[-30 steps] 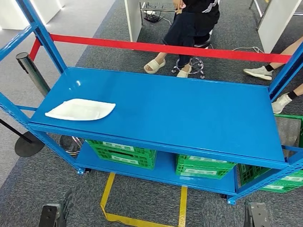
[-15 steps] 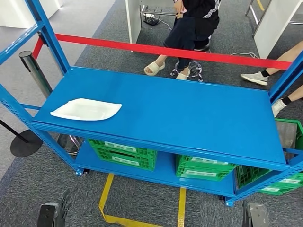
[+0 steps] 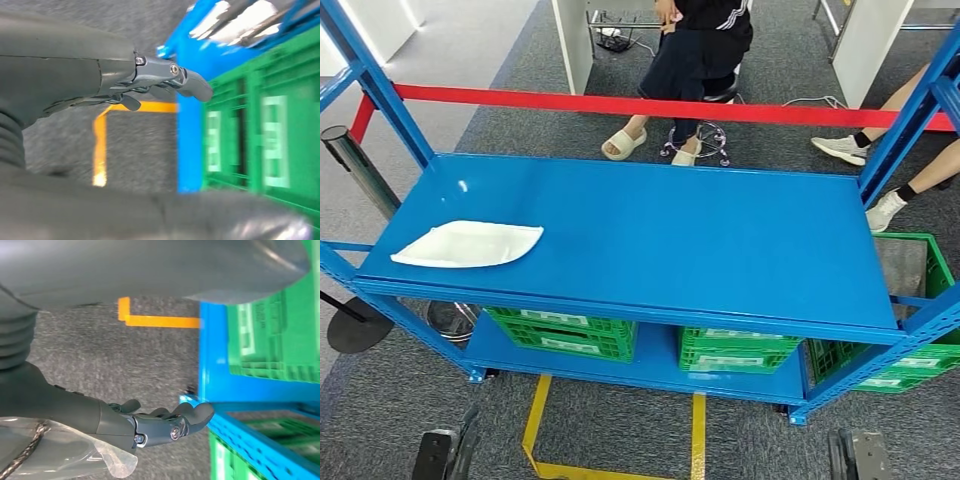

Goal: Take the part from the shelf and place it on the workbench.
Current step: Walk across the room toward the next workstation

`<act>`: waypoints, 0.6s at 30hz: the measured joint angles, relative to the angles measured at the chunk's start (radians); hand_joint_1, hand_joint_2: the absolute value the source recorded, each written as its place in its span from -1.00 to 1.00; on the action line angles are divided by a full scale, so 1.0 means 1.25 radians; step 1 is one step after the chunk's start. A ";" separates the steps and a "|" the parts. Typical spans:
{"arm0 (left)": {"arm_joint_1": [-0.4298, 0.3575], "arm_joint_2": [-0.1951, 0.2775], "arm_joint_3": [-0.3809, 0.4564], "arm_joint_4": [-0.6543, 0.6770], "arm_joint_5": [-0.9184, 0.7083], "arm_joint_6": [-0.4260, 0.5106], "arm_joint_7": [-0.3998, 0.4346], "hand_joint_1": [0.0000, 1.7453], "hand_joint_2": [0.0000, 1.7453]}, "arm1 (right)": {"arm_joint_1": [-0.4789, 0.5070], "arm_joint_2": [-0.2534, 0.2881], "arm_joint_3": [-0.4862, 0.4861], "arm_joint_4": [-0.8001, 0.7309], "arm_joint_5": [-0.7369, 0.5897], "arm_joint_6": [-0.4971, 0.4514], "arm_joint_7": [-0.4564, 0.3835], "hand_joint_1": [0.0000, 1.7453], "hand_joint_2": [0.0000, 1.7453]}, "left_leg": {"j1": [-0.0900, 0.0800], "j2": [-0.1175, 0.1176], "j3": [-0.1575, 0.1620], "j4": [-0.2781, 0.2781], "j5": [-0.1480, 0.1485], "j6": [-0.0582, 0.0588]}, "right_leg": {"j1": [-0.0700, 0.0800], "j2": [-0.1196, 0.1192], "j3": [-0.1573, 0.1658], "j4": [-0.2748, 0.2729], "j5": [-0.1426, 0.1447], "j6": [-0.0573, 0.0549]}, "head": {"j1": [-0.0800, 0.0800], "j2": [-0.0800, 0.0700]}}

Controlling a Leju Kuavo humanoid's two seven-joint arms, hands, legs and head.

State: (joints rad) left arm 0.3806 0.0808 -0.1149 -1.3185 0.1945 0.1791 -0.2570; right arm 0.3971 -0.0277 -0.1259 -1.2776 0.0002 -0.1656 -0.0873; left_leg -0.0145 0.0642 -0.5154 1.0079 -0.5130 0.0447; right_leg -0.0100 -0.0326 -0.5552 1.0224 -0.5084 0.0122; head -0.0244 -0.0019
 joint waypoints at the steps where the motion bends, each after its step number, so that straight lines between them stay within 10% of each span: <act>1: -0.004 -0.001 0.001 0.019 -0.006 -0.004 0.008 -1.00 -1.00 | -0.006 0.001 0.001 0.018 0.001 0.004 0.002 -1.00 -1.00 | 0.000 0.000 0.000 -0.001 0.001 -0.001 | 0.001 0.000 0.000 0.000 -0.001 -0.002 | 0.000 0.000; 10: -0.045 -0.013 0.017 0.192 -0.046 -0.042 0.062 -1.00 -1.00 | -0.054 0.005 0.017 0.186 0.001 0.039 0.021 -1.00 -1.00 | 0.003 -0.002 0.001 -0.007 0.002 -0.030 | 0.004 -0.003 0.000 0.001 -0.004 -0.006 | 0.001 0.000; 18: -0.087 -0.028 0.035 0.359 -0.082 -0.074 0.109 -1.00 -1.00 | -0.098 0.009 0.041 0.346 0.001 0.070 0.037 -1.00 -1.00 | 0.001 -0.002 0.001 -0.006 0.001 -0.034 | 0.000 -0.003 0.001 0.001 -0.003 -0.005 | 0.001 0.000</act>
State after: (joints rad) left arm 0.2721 0.0464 -0.0706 -0.8696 0.0917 0.0862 -0.1203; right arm 0.2748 -0.0167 -0.0753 -0.8448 0.0011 -0.0782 -0.0404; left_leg -0.0132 0.0623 -0.5143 1.0000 -0.5113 0.0021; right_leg -0.0099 -0.0365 -0.5538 1.0232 -0.5125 0.0055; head -0.0233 -0.0019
